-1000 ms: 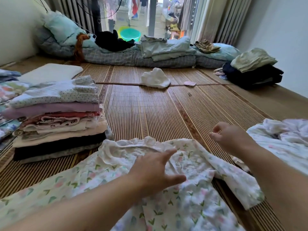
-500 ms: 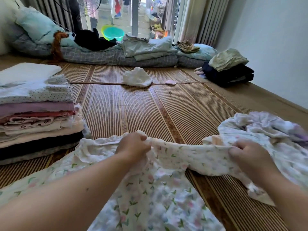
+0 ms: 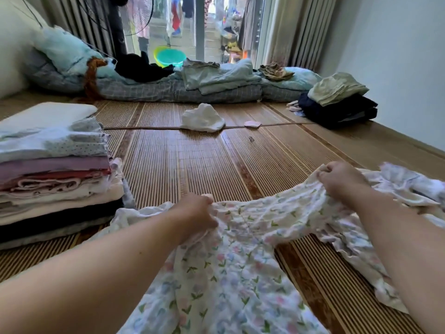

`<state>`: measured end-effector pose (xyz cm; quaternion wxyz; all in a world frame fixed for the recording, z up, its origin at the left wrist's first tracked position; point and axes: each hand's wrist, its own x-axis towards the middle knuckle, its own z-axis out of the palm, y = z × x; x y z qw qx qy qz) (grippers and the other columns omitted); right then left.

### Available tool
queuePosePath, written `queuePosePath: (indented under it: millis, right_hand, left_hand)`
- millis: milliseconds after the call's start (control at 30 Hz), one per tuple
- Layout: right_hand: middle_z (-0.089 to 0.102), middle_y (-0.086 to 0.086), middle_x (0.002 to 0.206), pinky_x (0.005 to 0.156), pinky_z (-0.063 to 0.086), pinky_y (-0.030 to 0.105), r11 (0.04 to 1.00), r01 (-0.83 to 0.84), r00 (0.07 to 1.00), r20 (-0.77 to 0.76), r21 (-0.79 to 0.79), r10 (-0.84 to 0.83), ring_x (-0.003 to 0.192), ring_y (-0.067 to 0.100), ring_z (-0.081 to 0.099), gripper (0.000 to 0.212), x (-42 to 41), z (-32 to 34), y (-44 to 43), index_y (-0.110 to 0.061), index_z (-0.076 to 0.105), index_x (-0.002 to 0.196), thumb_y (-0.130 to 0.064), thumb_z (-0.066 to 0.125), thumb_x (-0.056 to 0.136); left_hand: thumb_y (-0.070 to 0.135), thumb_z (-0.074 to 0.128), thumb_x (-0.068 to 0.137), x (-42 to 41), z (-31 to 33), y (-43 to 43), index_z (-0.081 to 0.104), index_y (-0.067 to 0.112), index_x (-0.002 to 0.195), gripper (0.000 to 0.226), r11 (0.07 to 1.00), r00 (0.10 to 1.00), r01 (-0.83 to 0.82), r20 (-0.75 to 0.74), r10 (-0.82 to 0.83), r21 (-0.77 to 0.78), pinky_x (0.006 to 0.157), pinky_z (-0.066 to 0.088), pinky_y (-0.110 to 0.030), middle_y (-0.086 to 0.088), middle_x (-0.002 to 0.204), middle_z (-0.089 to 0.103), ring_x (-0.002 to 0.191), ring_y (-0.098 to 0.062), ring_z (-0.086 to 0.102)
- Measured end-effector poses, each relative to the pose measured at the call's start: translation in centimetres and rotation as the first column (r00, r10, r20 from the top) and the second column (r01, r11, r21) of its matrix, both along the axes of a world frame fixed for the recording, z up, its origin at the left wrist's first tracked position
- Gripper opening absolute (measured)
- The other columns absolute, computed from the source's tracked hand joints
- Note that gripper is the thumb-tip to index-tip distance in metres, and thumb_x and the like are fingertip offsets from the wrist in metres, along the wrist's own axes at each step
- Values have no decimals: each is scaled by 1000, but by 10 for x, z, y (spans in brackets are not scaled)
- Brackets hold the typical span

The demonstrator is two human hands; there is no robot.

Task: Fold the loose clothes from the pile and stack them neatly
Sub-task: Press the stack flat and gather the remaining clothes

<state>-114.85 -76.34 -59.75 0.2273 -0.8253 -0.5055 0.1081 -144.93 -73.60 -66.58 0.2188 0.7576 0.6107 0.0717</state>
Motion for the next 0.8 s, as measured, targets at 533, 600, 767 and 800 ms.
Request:
queuePosePath:
  millis: [533, 600, 767, 800]
  right_hand:
    - [66, 13, 84, 63, 45, 29, 773, -615, 785, -206, -156, 584, 86, 32, 68, 34, -284, -43, -53, -5, 67, 87, -36, 53, 95]
    - [65, 13, 105, 76, 40, 29, 743, -624, 773, -54, -243, 632, 106, 31, 60, 42, -294, -67, -63, -12, 66, 103, -49, 48, 94]
    - [7, 10, 161, 119, 11, 46, 606, -663, 691, -48, -440, 721, 148, 31, 1, 72, -297, -101, -79, -25, 17, 153, -63, 31, 94]
    - [0, 8, 162, 120, 6, 47, 605, -664, 698, -74, -439, 712, 148, 30, -7, 75, -296, -102, -80, -26, 10, 154, -65, 31, 93]
  left_hand:
    - [49, 56, 89, -270, 14, -149, 50, 24, 135, 53, 942, 933, -325, -189, 306, -79, 91, 46, -27, -1, 132, 58, 113, -19, 58]
    - [43, 44, 97, -294, 4, -167, 46, 18, 138, 49, 919, 912, -379, -213, 351, -107, 99, 41, -30, -8, 135, 55, 120, -24, 53]
    - [55, 46, 92, -333, -2, -186, 53, 19, 119, 45, 845, 749, -535, -475, 462, -21, 93, 44, -33, -7, 124, 57, 111, -21, 54]
    - [60, 50, 87, -335, 0, -187, 56, 21, 112, 47, 829, 724, -559, -494, 481, -12, 88, 46, -32, -6, 119, 59, 106, -22, 56]
